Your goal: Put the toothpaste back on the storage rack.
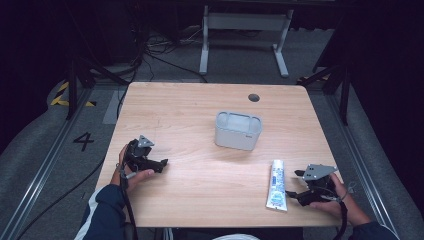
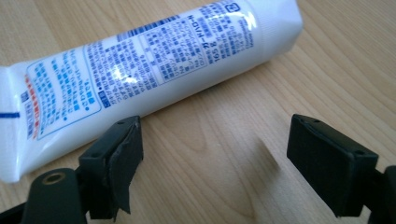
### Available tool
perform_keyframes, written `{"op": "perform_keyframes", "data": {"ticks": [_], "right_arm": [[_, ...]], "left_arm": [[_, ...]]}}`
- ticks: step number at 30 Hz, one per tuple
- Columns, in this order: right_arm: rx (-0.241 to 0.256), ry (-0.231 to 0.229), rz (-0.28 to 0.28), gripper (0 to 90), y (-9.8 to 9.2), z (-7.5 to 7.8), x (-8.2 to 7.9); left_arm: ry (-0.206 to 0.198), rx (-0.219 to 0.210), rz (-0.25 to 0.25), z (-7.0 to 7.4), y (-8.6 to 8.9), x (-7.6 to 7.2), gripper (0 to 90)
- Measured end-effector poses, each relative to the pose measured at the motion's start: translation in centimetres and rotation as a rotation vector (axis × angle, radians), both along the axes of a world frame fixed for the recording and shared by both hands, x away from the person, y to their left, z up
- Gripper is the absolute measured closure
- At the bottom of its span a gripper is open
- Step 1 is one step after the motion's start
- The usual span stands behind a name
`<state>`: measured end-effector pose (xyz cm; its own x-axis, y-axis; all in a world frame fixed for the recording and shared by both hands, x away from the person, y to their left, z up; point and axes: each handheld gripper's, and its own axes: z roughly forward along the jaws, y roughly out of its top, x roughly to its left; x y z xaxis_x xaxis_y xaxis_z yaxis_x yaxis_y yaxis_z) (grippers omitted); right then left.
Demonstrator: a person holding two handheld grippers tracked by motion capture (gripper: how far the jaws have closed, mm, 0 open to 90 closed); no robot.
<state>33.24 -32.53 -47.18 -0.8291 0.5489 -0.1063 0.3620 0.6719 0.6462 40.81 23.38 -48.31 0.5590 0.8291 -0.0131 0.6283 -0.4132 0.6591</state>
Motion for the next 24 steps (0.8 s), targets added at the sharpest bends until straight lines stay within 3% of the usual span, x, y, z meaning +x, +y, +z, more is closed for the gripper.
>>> {"op": "perform_keyframes", "data": {"ticks": [14,24], "right_arm": [[-0.017,-0.043,0.029,17.7,1.3,0.7,-0.5],[-0.043,-0.041,0.054,18.3,1.9,0.7,-0.6]], "left_arm": [[-0.003,0.002,0.001,0.0,0.0,0.0,0.1],[0.000,0.000,0.001,0.0,0.0,0.0,0.1]]}}
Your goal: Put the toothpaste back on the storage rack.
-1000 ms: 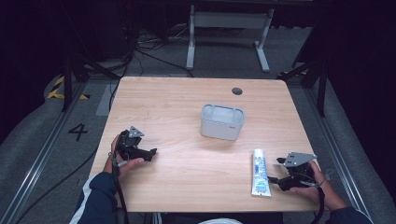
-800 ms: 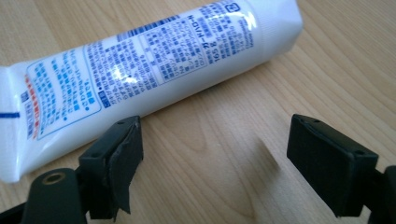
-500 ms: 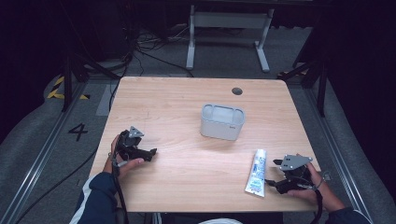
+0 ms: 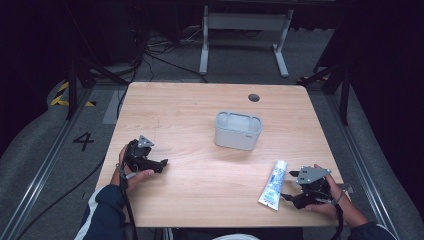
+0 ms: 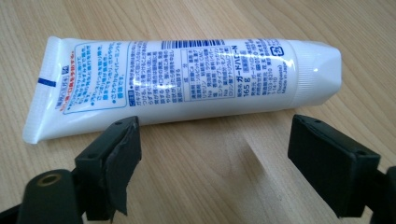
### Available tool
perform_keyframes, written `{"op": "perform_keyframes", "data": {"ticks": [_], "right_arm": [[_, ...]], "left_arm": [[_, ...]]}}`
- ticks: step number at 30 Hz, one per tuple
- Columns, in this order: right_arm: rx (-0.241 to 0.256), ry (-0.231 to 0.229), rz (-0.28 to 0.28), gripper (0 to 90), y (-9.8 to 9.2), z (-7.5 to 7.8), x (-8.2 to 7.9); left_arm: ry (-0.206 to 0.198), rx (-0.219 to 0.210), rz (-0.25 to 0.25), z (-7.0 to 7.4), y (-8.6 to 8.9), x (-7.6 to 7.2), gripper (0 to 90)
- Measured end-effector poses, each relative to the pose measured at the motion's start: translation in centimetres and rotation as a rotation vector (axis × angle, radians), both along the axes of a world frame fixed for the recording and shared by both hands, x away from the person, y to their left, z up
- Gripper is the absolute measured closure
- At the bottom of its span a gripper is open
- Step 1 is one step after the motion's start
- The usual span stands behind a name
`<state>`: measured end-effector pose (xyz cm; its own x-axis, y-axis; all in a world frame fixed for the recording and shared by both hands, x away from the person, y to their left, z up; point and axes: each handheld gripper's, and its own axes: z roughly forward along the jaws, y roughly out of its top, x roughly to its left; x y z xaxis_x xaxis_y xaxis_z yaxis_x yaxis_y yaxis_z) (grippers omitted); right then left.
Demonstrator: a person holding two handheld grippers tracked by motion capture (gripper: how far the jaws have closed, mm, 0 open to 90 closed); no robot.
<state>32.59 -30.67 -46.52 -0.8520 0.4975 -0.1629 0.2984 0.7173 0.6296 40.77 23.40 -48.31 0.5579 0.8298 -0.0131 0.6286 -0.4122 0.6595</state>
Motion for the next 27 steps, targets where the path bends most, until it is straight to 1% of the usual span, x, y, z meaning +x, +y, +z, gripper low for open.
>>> {"op": "perform_keyframes", "data": {"ticks": [2,8,14,16,19,22,26,27], "right_arm": [[-0.012,0.000,-0.001,18.8,0.0,0.0,0.0],[-0.013,0.007,0.005,19.2,0.2,0.0,0.1],[-0.028,0.002,0.008,19.3,0.6,0.0,0.2],[-0.041,-0.009,0.008,19.3,0.8,0.0,0.1],[-0.051,-0.019,0.008,16.5,1.2,0.1,0.2],[-0.042,-0.024,0.013,17.5,1.4,0.4,0.3],[-0.042,-0.042,0.017,17.9,1.7,0.7,0.3],[-0.045,-0.045,0.028,17.6,1.8,0.9,0.4]], "left_arm": [[0.001,0.003,0.001,0.0,0.0,0.0,0.1],[0.000,0.000,0.000,0.0,0.0,0.0,0.1],[-0.001,0.000,0.000,0.0,0.0,0.0,0.1],[0.001,0.001,0.000,0.0,0.0,0.0,0.1],[0.000,0.001,0.000,0.0,0.0,0.0,0.1],[0.000,0.000,0.000,0.0,0.0,0.0,0.1],[0.001,0.001,0.000,0.0,0.0,0.0,0.1],[0.001,0.003,0.001,0.0,0.0,0.0,0.1]]}}
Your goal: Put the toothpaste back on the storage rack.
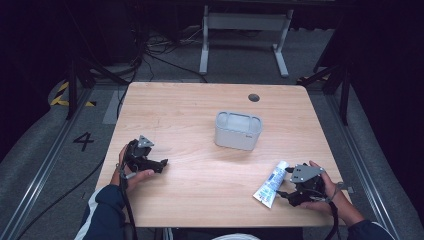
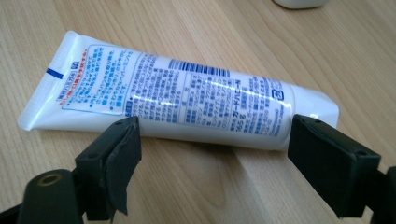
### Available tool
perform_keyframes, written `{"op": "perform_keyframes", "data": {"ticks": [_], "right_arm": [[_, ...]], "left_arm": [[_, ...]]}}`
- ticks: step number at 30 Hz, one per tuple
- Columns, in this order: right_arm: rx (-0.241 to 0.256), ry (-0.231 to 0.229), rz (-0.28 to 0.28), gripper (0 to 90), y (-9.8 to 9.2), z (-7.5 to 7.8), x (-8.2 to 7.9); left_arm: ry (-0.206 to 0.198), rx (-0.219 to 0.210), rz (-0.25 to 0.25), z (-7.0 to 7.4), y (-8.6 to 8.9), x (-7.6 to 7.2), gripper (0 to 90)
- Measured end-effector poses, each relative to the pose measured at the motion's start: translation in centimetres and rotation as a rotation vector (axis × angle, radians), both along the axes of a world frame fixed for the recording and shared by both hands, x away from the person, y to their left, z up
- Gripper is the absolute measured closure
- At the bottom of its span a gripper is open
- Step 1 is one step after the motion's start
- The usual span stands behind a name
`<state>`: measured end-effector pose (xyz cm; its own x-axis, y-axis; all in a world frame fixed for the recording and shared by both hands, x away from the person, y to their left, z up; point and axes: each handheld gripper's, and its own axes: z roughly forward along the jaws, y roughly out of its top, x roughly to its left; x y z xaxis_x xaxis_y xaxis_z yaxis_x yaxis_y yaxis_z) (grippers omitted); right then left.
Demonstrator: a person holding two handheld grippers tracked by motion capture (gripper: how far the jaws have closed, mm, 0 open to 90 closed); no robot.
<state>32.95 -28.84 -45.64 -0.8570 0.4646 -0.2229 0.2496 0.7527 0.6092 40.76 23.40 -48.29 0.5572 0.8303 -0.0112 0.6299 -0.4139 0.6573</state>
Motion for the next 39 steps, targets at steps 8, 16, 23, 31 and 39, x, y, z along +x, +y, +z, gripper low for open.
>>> {"op": "perform_keyframes", "data": {"ticks": [8,16,23,31,39], "right_arm": [[-0.063,-0.033,0.103,15.8,1.4,0.9,0.5],[-0.157,0.059,0.278,15.2,3.6,1.7,1.9],[-0.311,0.144,0.401,12.5,5.8,1.8,2.3],[-0.415,0.258,0.447,19.6,7.3,0.8,3.6],[-0.320,0.282,0.437,29.1,7.8,0.7,4.3]], "left_arm": [[-0.002,-0.003,-0.001,0.0,0.0,0.0,0.1],[-0.002,-0.003,-0.001,0.0,0.0,0.0,0.1],[-0.003,0.001,-0.004,0.0,0.1,0.0,0.1],[-0.003,0.001,-0.004,0.0,0.1,0.0,0.1],[-0.003,0.001,-0.004,0.0,0.1,0.0,0.1]]}}
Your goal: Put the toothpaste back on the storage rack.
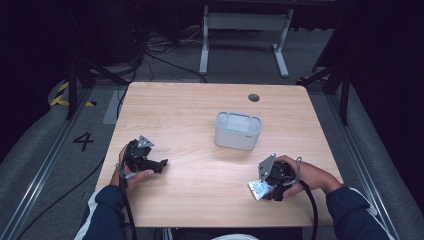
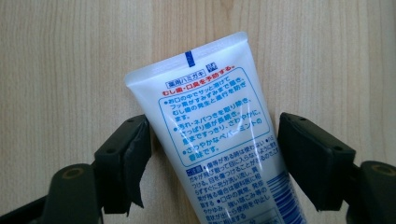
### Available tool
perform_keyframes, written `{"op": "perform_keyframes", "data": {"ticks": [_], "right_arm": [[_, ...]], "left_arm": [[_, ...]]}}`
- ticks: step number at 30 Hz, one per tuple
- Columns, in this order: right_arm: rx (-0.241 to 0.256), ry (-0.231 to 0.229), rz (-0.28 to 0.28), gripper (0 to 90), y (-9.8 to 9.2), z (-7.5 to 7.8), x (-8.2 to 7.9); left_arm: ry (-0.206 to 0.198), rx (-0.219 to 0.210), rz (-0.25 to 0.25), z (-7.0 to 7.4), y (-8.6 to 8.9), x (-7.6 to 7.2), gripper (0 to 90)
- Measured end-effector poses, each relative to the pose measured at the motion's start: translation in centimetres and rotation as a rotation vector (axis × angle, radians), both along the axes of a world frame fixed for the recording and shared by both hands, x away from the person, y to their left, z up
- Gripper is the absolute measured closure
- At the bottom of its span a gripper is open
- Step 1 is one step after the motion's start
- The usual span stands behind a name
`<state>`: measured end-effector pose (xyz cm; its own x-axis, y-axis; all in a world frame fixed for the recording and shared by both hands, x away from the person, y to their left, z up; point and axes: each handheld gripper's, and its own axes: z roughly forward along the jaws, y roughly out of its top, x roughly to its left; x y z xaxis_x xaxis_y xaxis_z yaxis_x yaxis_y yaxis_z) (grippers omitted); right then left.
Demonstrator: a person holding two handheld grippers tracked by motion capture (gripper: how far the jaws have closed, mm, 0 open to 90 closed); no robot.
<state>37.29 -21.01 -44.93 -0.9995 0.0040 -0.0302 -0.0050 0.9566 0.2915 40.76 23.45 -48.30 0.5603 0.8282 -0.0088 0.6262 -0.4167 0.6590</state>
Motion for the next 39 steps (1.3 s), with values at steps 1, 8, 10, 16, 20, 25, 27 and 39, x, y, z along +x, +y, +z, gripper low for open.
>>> {"op": "perform_keyframes", "data": {"ticks": [1,8,10,16,20,25,27,39], "right_arm": [[0.006,-0.003,-0.004,31.2,0.0,0.0,0.0],[0.020,0.004,-0.018,41.9,0.2,0.2,0.0],[0.028,-0.001,-0.017,43.8,0.2,0.2,0.0],[0.034,-0.012,-0.028,49.1,0.1,0.3,-0.3],[0.071,-0.035,-0.047,55.7,-0.4,0.5,-0.4],[0.104,-0.035,-0.070,59.6,-0.9,0.8,-0.5],[0.121,-0.022,-0.064,60.3,-1.2,0.9,-0.3],[0.297,-0.019,-0.157,63.8,-3.2,2.6,0.4]], "left_arm": [[0.001,0.000,0.000,0.0,0.0,0.0,0.1],[-0.002,0.000,-0.002,0.0,0.0,0.0,0.1],[0.001,0.001,-0.003,0.0,0.0,0.0,0.1],[-0.002,-0.002,-0.005,0.0,0.1,0.0,0.2],[-0.002,-0.004,-0.004,0.0,0.1,-0.1,0.1],[-0.002,-0.003,-0.004,0.0,0.1,-0.1,0.2],[-0.002,-0.001,-0.005,0.0,0.1,-0.1,0.1],[-0.001,-0.010,-0.003,-0.1,0.1,-0.2,0.2]]}}
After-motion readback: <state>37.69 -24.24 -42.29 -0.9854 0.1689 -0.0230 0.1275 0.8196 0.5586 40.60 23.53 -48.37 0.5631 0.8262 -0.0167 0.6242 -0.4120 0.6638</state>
